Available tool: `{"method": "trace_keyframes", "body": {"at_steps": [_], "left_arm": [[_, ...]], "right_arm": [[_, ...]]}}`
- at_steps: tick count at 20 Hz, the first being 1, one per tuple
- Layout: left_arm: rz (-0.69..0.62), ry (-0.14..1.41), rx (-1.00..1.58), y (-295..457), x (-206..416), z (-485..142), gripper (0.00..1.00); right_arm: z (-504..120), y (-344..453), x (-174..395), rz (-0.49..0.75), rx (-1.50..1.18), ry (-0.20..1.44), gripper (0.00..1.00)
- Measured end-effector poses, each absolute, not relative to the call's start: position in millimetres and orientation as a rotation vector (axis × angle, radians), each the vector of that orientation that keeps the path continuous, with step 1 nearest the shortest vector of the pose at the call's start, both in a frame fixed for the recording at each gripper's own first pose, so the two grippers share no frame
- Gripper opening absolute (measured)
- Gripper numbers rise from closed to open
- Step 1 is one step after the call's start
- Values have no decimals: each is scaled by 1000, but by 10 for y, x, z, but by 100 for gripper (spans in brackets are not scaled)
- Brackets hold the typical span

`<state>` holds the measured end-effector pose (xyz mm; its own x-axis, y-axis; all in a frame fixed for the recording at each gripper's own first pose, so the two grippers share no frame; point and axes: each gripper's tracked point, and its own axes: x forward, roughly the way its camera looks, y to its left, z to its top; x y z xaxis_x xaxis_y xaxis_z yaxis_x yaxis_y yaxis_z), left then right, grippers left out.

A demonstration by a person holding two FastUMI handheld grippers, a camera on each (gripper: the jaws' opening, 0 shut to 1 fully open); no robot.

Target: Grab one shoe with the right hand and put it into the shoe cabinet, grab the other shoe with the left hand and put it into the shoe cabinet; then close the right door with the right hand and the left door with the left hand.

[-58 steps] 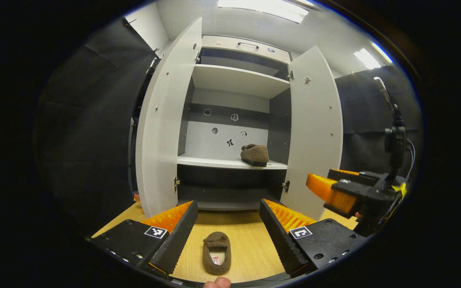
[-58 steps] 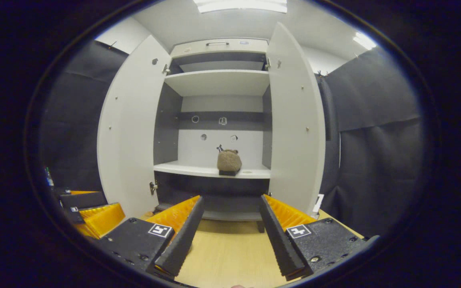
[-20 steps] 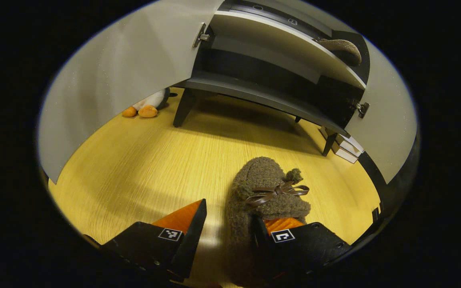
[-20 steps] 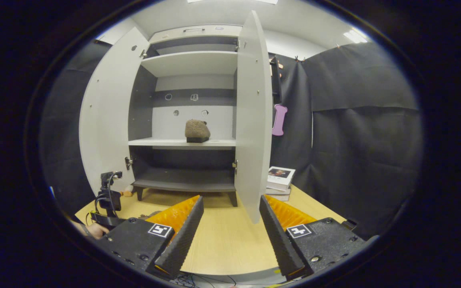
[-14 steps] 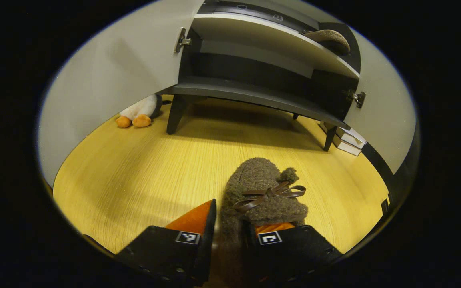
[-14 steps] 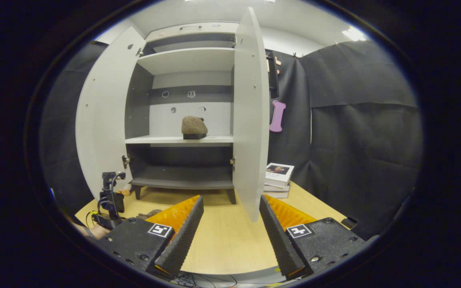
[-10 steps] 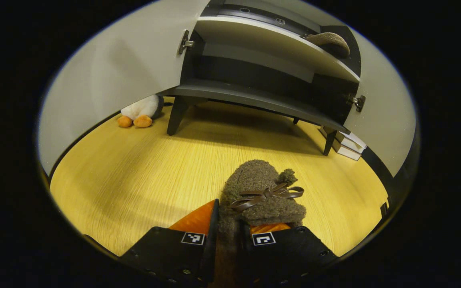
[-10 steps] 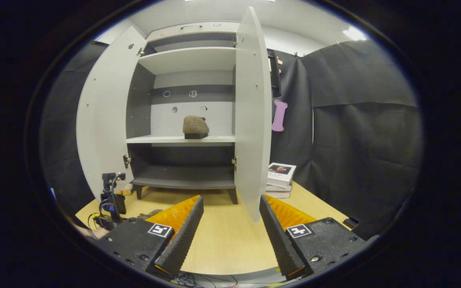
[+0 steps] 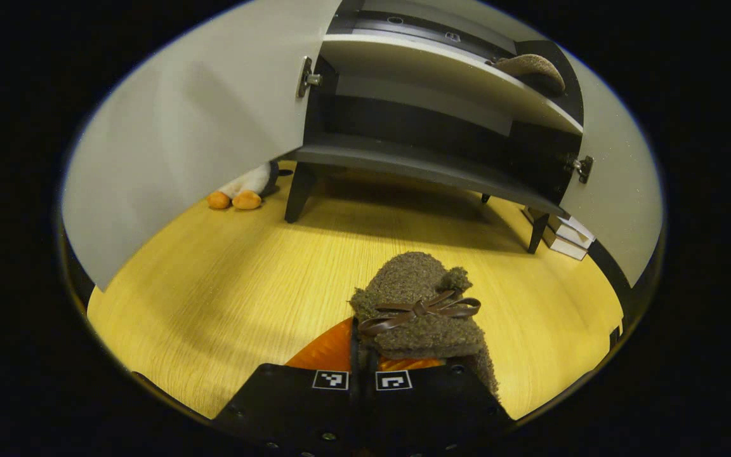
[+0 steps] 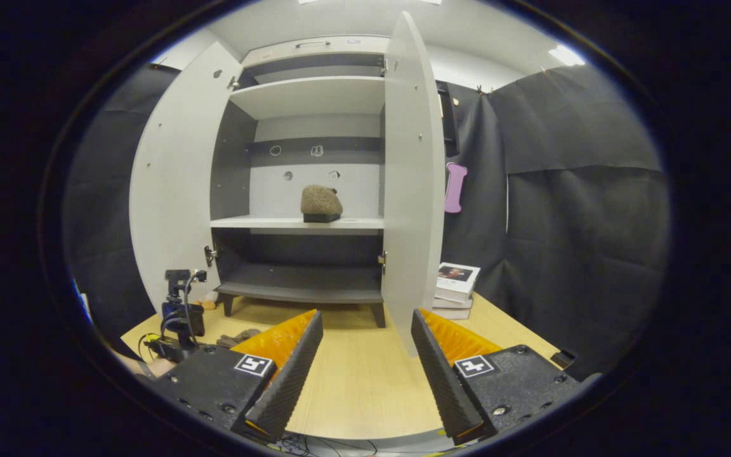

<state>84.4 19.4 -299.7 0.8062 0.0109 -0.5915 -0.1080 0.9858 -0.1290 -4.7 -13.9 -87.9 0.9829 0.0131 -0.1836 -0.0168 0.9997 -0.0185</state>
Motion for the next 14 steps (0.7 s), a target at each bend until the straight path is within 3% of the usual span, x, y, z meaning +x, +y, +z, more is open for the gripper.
{"method": "trace_keyframes", "body": {"at_steps": [4,7,11,14], "left_arm": [[37,544,-77,66,649,-2233,1],[-35,390,-61,-149,700,-1462,1],[-102,262,-91,-302,1134,-596,1],[-73,184,-57,-267,1589,38,1]], "right_arm": [[-883,-68,-20,50,-28,185,89],[-837,-12,-4,70,-44,174,90],[-758,103,13,104,-39,147,89],[-733,154,-18,115,-14,136,89]]}}
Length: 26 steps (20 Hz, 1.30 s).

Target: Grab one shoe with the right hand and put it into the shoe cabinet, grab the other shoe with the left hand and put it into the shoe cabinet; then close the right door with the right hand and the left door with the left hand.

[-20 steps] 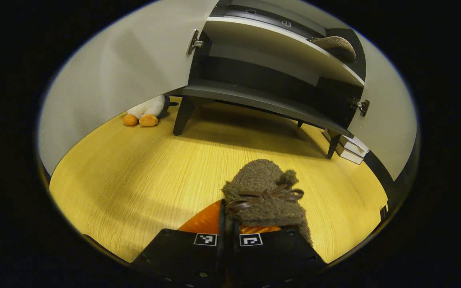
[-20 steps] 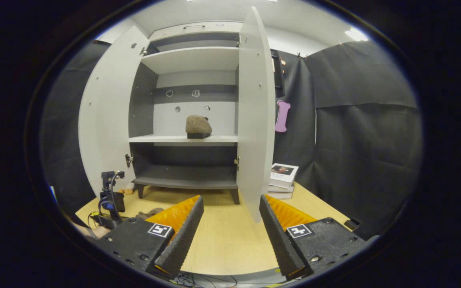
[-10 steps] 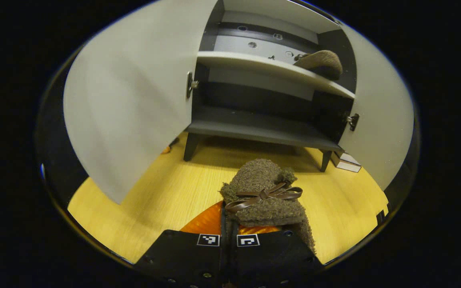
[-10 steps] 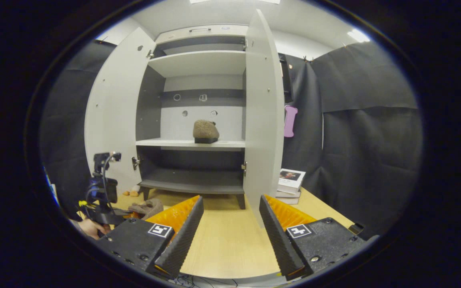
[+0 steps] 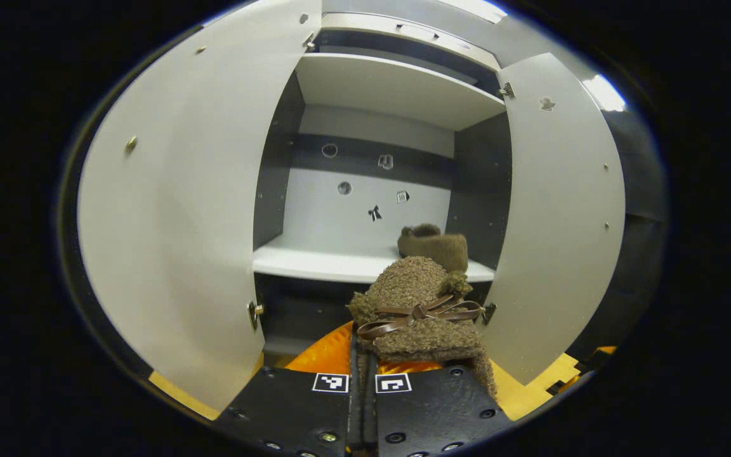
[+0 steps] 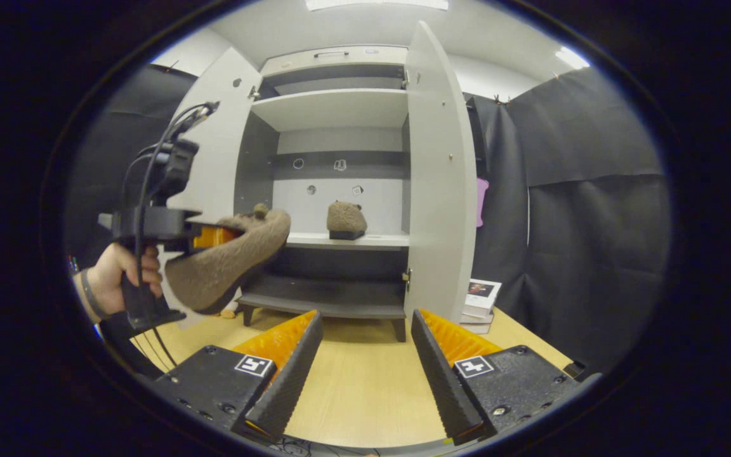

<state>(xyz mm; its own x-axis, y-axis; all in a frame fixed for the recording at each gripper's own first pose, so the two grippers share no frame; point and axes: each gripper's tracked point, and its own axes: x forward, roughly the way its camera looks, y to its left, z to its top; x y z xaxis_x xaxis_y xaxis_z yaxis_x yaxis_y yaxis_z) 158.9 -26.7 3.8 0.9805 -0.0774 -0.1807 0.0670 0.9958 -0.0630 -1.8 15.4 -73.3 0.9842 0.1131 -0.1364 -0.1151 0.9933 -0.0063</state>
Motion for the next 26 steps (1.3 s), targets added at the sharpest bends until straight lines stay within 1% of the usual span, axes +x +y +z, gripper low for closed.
{"method": "trace_keyframes", "body": {"at_steps": [3,5,7,12,15,18,22,23,24,26], "left_arm": [[-47,181,-64,-292,2072,401,1],[-48,220,-80,-320,2410,506,1],[-41,280,-84,-319,2762,458,1],[29,374,-26,-176,3522,300,1],[33,480,-100,-189,3782,111,2],[61,520,-137,-102,3980,-19,1],[84,611,-107,-20,4017,-316,2],[90,617,-89,7,4015,-370,7],[92,599,-81,11,4025,-351,2],[80,588,-90,-25,4039,-352,2]], "right_arm": [[-682,144,-33,108,-11,123,89],[-690,110,-51,97,-11,125,89],[-698,80,-63,83,-2,129,89],[-707,-32,-65,42,9,136,90],[-723,-130,-71,8,11,139,89],[-707,-212,-46,-16,19,136,89],[-733,-288,-35,-31,24,141,89],[-745,-288,-32,-30,24,143,89],[-756,-286,-24,-30,23,145,89],[-797,-281,-12,-31,17,153,89]]}}
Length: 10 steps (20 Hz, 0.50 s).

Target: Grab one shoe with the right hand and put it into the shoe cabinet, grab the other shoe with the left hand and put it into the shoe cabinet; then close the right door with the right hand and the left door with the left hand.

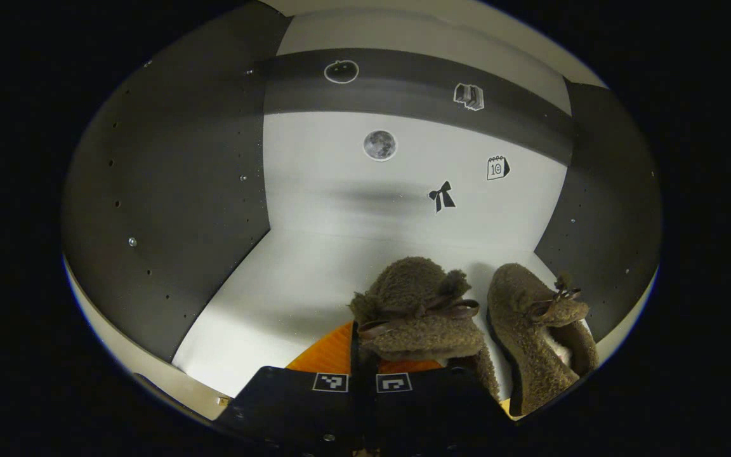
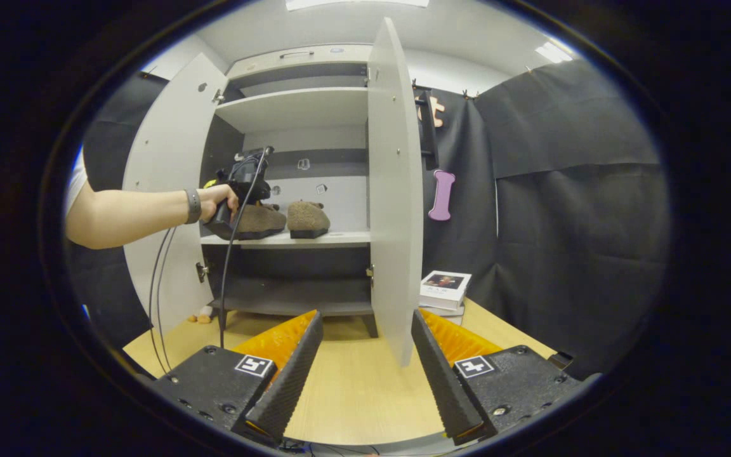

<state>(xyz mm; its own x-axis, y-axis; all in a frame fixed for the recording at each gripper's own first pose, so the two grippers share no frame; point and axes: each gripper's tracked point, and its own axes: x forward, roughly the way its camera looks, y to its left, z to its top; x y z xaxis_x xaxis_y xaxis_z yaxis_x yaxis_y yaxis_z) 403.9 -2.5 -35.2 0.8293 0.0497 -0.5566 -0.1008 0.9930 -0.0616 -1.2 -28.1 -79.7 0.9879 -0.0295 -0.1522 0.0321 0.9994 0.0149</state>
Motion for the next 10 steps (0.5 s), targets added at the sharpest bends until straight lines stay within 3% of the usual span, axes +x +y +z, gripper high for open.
{"method": "trace_keyframes", "body": {"at_steps": [3,4,5,7,8,9,10], "left_arm": [[94,594,-82,-16,4024,-348,3],[96,592,-80,-16,4028,-346,9],[95,593,-80,-28,4025,-342,4],[100,588,-92,-31,4015,-337,11],[107,586,-97,-15,4009,-339,23],[117,587,-96,6,3991,-334,19],[112,583,-102,3,3975,-315,21]], "right_arm": [[-813,-240,-4,-21,12,155,89],[-804,-230,-4,-21,10,149,90],[-793,-230,-3,-21,7,145,89],[-796,-230,0,-23,6,142,89],[-808,-228,-7,-23,9,145,89],[-806,-222,-4,-22,13,149,89],[-809,-217,-8,-21,16,152,89]]}}
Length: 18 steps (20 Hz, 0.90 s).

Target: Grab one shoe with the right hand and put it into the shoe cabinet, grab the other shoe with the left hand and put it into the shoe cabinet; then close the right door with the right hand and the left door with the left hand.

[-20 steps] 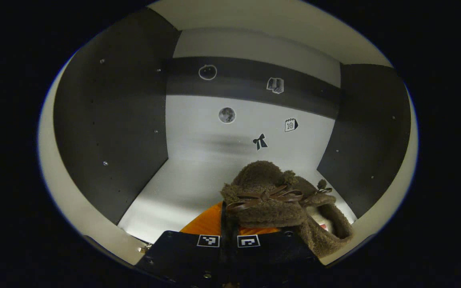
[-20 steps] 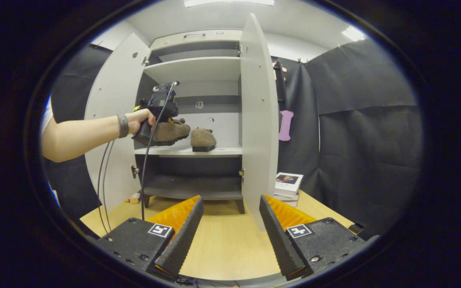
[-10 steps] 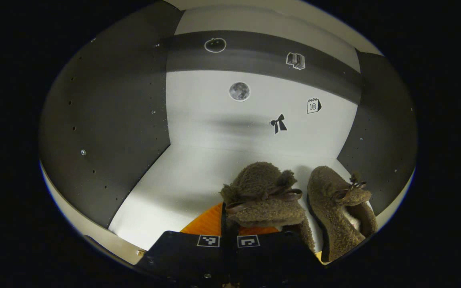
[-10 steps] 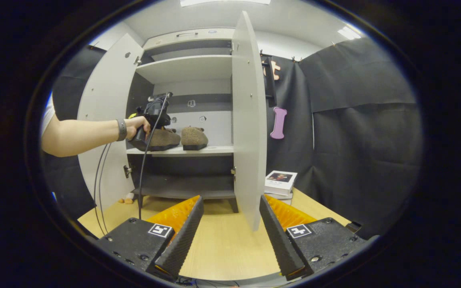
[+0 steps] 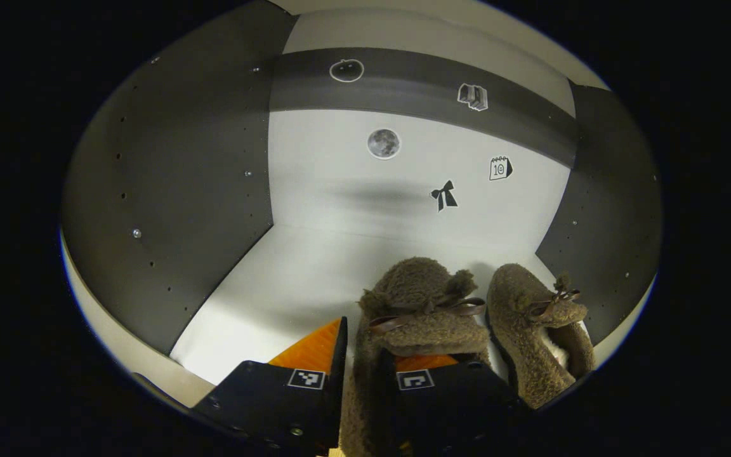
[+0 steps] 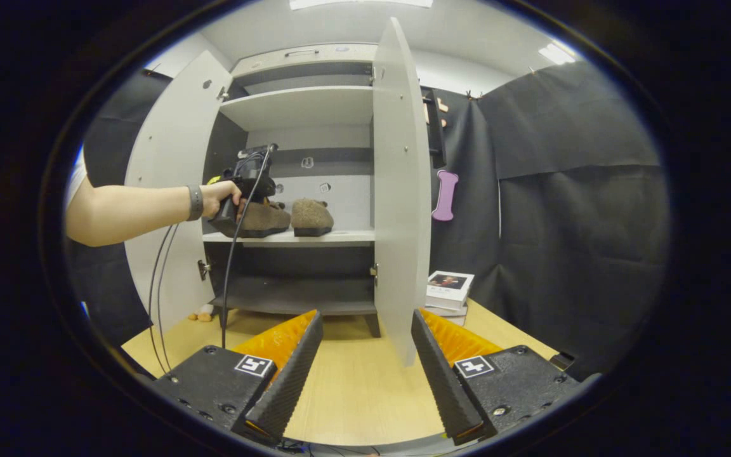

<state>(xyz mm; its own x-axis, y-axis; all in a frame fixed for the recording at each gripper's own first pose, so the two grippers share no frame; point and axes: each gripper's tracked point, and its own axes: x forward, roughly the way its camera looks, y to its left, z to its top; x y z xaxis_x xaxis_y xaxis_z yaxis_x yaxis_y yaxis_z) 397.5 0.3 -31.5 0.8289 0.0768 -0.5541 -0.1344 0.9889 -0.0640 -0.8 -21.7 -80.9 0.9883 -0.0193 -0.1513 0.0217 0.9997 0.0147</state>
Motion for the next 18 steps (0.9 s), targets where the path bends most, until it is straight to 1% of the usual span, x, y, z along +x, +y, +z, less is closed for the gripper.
{"method": "trace_keyframes", "body": {"at_steps": [1,3,4,5,6,7,8,9,10,11,12,15,18], "left_arm": [[105,579,-111,-11,3959,-291,31],[99,558,-108,7,3941,-229,40],[106,545,-99,53,3909,-168,54],[98,544,-106,49,3875,-143,61],[89,548,-112,26,3821,-120,78],[81,539,-113,26,3770,-68,89],[73,525,-113,29,3724,-12,85],[65,501,-111,21,3659,69,87],[55,478,-109,6,3598,135,92],[48,450,-111,-2,3499,222,92],[34,401,-114,-15,3421,352,94],[-14,225,-116,-78,3081,788,95],[-57,133,-100,-161,2671,932,95]], "right_arm": [[-819,-216,-20,-20,17,153,89],[-803,-218,-47,-24,10,144,89],[-808,-220,-59,-26,7,142,89],[-817,-214,-67,-24,7,145,89],[-836,-202,-72,-20,11,149,89],[-842,-190,-81,-15,15,152,89],[-851,-174,-87,-11,18,155,89],[-865,-160,-96,-5,20,158,89],[-879,-139,-110,0,20,163,89],[-895,-116,-122,7,17,167,89],[-911,-97,-146,12,13,171,89],[-974,-33,-193,35,8,195,89],[-1017,37,-226,60,17,212,89]]}}
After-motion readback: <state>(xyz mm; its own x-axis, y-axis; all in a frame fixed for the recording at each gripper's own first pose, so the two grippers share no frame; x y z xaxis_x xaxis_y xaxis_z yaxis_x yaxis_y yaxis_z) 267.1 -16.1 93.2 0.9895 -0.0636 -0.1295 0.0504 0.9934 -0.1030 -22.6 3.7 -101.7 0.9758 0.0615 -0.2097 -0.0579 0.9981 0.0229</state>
